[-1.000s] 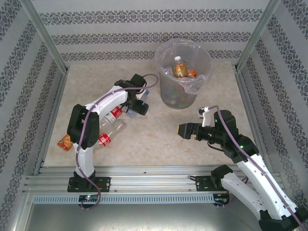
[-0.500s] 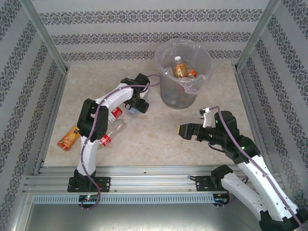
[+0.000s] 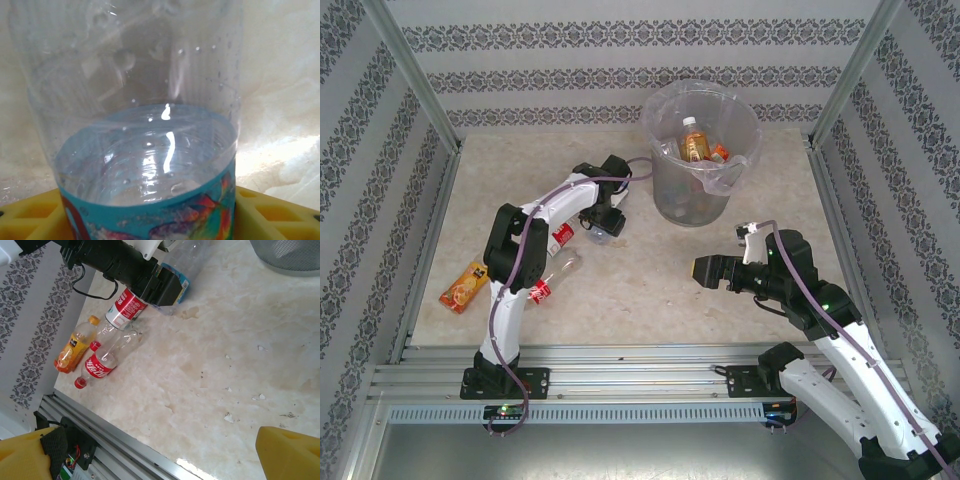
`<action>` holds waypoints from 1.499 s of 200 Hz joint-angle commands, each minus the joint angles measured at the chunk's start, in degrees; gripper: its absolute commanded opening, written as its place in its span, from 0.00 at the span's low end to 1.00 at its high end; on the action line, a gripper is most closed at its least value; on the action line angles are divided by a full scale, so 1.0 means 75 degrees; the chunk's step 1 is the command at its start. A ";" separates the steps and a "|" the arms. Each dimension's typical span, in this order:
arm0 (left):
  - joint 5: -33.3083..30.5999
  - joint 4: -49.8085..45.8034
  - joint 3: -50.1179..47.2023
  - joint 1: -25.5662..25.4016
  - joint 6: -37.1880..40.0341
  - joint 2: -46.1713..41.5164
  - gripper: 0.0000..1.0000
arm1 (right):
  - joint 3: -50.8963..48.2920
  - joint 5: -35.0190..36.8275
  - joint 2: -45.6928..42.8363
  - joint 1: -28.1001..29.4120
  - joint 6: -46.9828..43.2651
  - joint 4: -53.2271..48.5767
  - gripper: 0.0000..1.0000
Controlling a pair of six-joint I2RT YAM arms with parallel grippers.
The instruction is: Put the plastic bottles in the bin
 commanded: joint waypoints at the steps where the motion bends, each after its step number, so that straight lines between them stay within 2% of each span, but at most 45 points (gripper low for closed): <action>1: 0.0442 -0.0066 -0.0269 0.0100 -0.0350 -0.0691 0.61 | 0.0128 0.0161 -0.0101 0.0081 0.0190 0.0096 0.97; 36: 0.1303 0.0674 -0.1302 0.0081 -0.1011 -0.2052 0.61 | -0.0160 0.0481 -0.0160 0.0066 0.0712 0.0498 0.96; 67: 0.2354 0.1814 -0.2804 0.0064 -0.1551 -0.3569 0.60 | -0.0370 -0.0038 0.0099 0.0078 0.1247 0.1364 0.96; 100: 0.4063 0.3002 -0.4236 -0.0004 -0.2055 -0.5061 0.59 | -0.0525 -0.0683 0.0513 0.0110 0.1860 0.2633 0.96; 138: 0.5464 0.5012 -0.5777 -0.0527 -0.3013 -0.6522 0.57 | -0.0382 -0.0961 0.1153 0.0392 0.2108 0.3373 0.97; 164: 0.5975 0.6279 -0.6473 -0.0895 -0.3758 -0.7083 0.57 | -0.0163 -0.0836 0.1556 0.0624 0.2038 0.3515 0.98; 189: 0.6058 0.7197 -0.6837 -0.1364 -0.4309 -0.7162 0.57 | 0.0026 -0.0712 0.1918 0.0884 0.1979 0.3628 0.98; 223: 0.5560 0.7585 -0.6934 -0.2118 -0.4390 -0.7020 0.58 | 0.0170 -0.0597 0.2313 0.1053 0.2059 0.3992 0.98; 259: 0.5277 0.7857 -0.6986 -0.2484 -0.4443 -0.7052 0.59 | 0.0254 -0.0551 0.2534 0.1106 0.2093 0.4124 0.93; 300: 0.5041 0.7756 -0.7001 -0.2641 -0.4396 -0.7016 0.61 | 0.0242 -0.0505 0.2516 0.1118 0.2129 0.4188 0.78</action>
